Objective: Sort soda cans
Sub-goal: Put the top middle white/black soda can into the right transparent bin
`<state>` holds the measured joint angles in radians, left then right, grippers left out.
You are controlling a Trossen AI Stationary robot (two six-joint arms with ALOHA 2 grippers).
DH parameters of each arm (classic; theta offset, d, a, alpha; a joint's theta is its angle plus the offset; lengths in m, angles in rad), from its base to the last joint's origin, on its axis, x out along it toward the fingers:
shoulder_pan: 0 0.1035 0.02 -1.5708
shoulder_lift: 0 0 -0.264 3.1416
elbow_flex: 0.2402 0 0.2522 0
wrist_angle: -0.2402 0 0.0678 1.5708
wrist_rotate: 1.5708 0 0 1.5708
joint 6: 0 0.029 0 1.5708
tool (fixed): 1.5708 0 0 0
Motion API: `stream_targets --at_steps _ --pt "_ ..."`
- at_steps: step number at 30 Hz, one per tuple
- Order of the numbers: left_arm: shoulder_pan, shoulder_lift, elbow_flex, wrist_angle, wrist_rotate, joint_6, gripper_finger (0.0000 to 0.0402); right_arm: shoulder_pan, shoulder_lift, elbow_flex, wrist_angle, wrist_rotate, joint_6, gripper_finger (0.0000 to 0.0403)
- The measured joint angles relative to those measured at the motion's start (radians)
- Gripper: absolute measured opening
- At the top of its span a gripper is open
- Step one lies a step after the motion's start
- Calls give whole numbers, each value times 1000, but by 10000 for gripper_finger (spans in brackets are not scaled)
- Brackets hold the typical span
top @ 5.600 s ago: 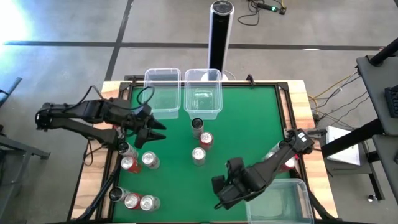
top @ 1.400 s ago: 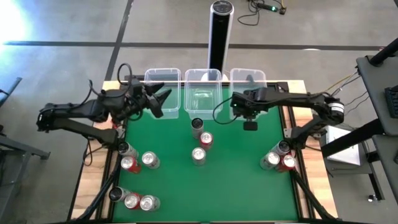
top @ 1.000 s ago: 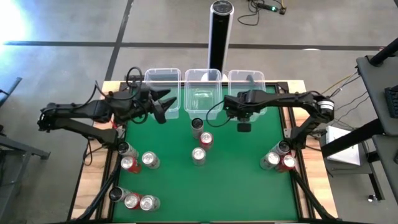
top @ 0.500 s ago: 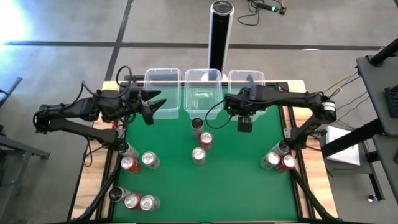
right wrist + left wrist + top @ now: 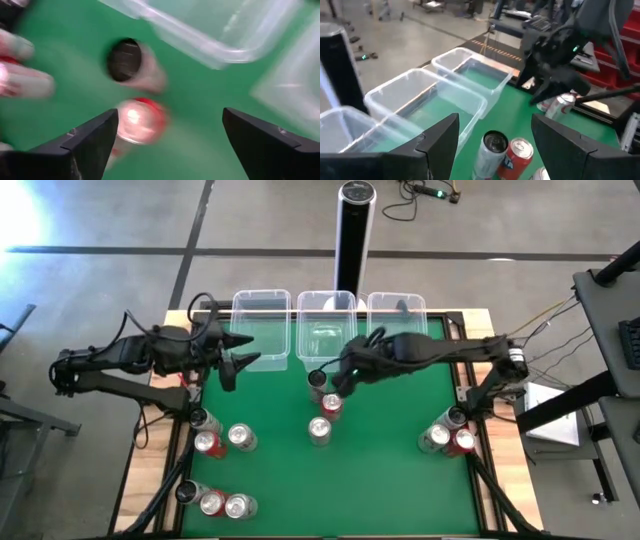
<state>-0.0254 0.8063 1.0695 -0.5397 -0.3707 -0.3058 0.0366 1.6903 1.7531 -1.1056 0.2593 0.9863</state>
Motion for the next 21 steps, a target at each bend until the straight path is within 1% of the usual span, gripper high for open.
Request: stream_targets --at_steps 2,4,6,10,13,15,17,19,21 --pt "-1 5 0 24 40 33 233 26 44 2 73 0 60 361" --pt "-1 9 0 44 105 73 233 47 95 17 107 0 111 363" --pt "-1 11 0 51 158 113 233 58 143 53 117 16 129 364" --pt "-1 21 0 83 171 167 233 56 239 161 35 82 114 364" --pt "-1 27 0 97 175 173 233 46 314 262 -89 128 102 364" --pt "-2 29 0 102 197 164 233 37 353 314 -115 134 89 364" --pt "-8 31 0 95 262 145 233 30 393 357 -110 116 68 364" --pt "-16 30 0 95 365 129 233 27 434 392 -113 118 55 364" --pt "-26 24 0 79 420 100 233 19 477 420 -120 125 62 364"
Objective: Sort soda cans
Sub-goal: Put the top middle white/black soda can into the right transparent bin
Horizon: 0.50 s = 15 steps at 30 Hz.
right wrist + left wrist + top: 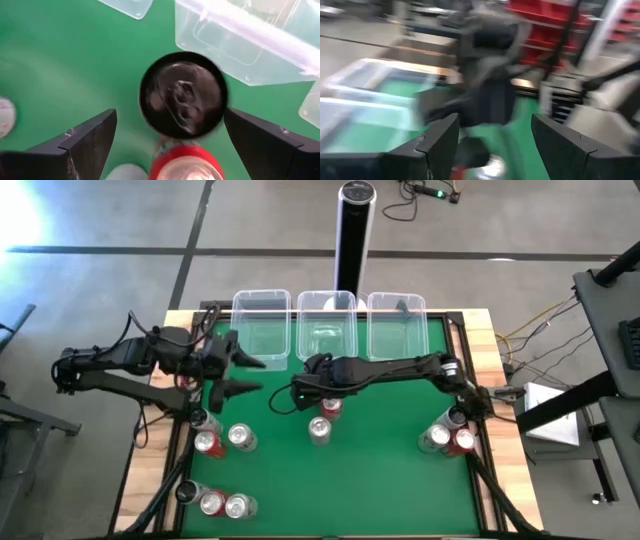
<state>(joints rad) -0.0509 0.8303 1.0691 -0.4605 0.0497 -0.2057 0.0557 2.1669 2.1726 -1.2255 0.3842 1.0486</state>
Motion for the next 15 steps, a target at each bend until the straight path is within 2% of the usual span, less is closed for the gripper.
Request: stream_targets --at_steps 7,11,15 --pt "-26 -25 0 -64 -6 -65 233 -40 90 32 6 8 9 364" --pt "-59 -40 0 -144 -5 -122 233 -60 96 31 10 1 -15 361" --pt "-95 -42 0 -198 -37 -155 233 -70 90 31 0 -53 -21 327"
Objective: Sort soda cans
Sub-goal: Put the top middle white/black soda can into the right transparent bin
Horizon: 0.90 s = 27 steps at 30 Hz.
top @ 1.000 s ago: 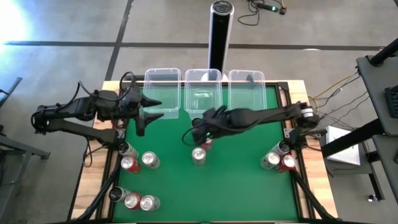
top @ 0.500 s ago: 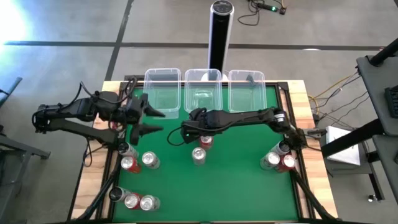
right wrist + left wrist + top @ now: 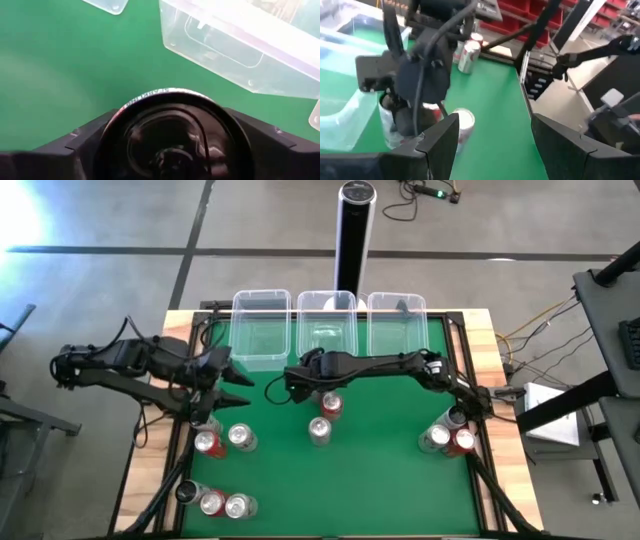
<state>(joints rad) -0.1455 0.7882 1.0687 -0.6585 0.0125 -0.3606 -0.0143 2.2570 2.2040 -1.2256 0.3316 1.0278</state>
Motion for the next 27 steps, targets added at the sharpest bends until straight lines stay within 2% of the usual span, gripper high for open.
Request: stream_targets --at_steps 6,9,14,16,19,22,27 --pt "-11 18 0 29 -72 -11 233 1 -19 -1 -1 -61 -20 241" --pt "-10 25 0 35 -83 -14 233 10 -58 -3 4 -73 -41 239" --pt "-11 30 0 36 -84 -16 233 21 -174 39 34 -204 -116 239" --pt "-11 29 0 38 -110 -16 233 24 -229 62 40 -220 -164 239" --pt "-10 29 -1 65 -158 -30 233 16 -316 78 38 -192 -228 239" --pt "-10 31 -1 168 -188 -32 233 -15 -405 74 15 -103 -290 239" --pt "-10 50 -1 387 -231 38 233 -102 -509 72 -186 73 -309 240"
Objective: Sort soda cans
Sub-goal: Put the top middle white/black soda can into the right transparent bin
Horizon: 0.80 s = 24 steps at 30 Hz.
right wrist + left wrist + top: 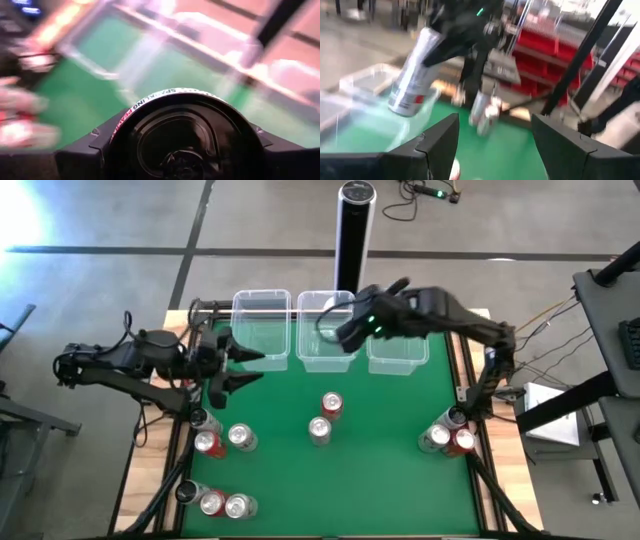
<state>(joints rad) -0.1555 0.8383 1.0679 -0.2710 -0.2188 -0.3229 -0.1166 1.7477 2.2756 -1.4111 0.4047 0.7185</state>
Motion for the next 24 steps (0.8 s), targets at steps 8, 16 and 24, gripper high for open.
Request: stream_targets --at_steps 8,16,24 --pt "22 62 0 174 -10 97 233 -212 -47 -88 -156 59 -87 243" --pt "70 77 0 191 -11 81 233 -355 -127 -388 -35 -63 -223 245" --pt "114 79 0 186 -77 114 233 -428 -236 -760 292 -172 -321 246"
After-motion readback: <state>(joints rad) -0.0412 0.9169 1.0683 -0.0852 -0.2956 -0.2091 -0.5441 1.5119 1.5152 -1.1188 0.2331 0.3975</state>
